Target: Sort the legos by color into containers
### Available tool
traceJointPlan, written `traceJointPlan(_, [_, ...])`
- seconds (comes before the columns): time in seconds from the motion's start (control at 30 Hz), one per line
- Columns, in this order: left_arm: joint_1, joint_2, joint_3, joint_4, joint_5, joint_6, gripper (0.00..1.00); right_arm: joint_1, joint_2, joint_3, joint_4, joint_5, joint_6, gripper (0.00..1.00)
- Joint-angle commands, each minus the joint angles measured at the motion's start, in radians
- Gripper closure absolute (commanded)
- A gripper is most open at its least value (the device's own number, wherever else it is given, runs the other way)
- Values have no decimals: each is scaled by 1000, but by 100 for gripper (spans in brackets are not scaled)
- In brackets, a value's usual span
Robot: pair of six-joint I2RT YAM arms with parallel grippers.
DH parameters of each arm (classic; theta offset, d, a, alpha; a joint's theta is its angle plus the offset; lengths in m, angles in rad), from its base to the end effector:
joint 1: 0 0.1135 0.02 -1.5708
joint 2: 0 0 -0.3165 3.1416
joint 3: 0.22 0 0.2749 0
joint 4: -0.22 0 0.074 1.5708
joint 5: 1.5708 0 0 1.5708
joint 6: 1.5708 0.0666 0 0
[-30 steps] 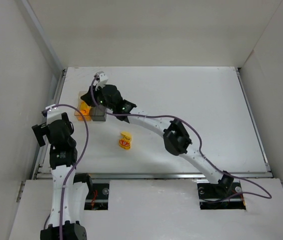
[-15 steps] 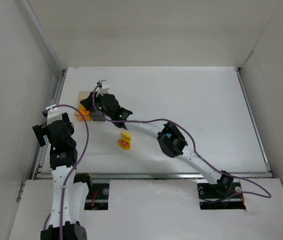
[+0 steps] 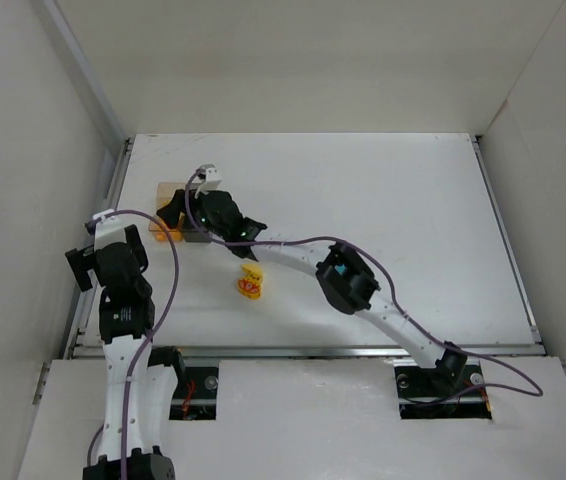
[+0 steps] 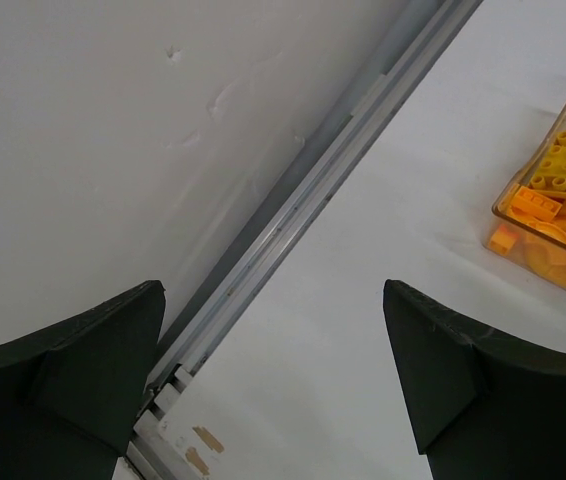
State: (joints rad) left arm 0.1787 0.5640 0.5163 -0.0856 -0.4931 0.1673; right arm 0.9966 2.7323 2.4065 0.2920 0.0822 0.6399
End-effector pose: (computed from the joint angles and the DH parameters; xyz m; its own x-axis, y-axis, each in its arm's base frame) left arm 0.1468 0.0585 0.3122 -0.2319 0.1072 -0.9668 -0.5878 0.7764 0.2271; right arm 0.3978 0.6049 0.2057 -0.4878 0.3416 -0.8034 -0.6245 0.5064 0.5945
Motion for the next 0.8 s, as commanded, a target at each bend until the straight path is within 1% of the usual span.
traceJointPlan(0.0, [4, -27, -7, 50, 13, 3, 11, -13, -219, -126, 42, -45, -55, 20])
traceJointPlan(0.03, [4, -27, -7, 50, 25, 3, 11, -22, -327, -180, 33, -71, -113, 11])
traceJointPlan(0.07, [4, -27, -7, 41, 36, 3, 11, -23, -386, -235, 12, -90, -140, 7])
traceJointPlan(0.1, [4, -36, -7, 41, 36, 3, 11, -38, -445, -291, -63, -99, -163, 4])
traceJointPlan(0.13, [4, -36, -7, 41, 47, 3, 11, -50, -553, -399, -107, -99, -207, 0])
traceJointPlan(0.27, [4, -36, -16, 50, 57, 12, 11, -50, -733, -608, -347, -36, -278, 0])
traceJointPlan(0.3, [4, -45, -16, 50, 57, 12, 11, -50, -746, -622, -403, -36, -287, 0])
traceJointPlan(0.33, [4, -46, -16, 50, 57, 12, 11, -50, -746, -623, -539, -24, -287, 0])
traceJointPlan(0.4, [4, -46, -16, 50, 67, 12, 11, -50, -726, -595, -673, -10, -287, 0])
traceJointPlan(0.43, [4, -56, -16, 50, 77, 12, 11, -50, -712, -583, -782, -10, -287, 0])
traceJointPlan(0.47, [4, -56, -16, 50, 77, 12, 11, -50, -698, -574, -816, -10, -287, 0])
traceJointPlan(0.5, [4, -56, -16, 50, 77, 12, 11, -50, -677, -573, -841, 2, -287, 0])
traceJointPlan(0.57, [4, -65, -16, 50, 88, 12, 11, -50, -677, -599, -853, 2, -298, 4])
traceJointPlan(0.6, [4, -65, -16, 50, 88, 12, 11, -50, -677, -630, -844, 2, -307, 8])
traceJointPlan(0.7, [4, -76, -16, 50, 97, 12, 11, -50, -677, -681, -803, -35, -339, 16])
traceJointPlan(0.73, [4, -76, -16, 50, 97, 12, 11, -50, -677, -693, -791, -44, -361, 21])
traceJointPlan(0.77, [4, -85, -16, 50, 106, 12, 11, -50, -677, -704, -777, -53, -370, 23])
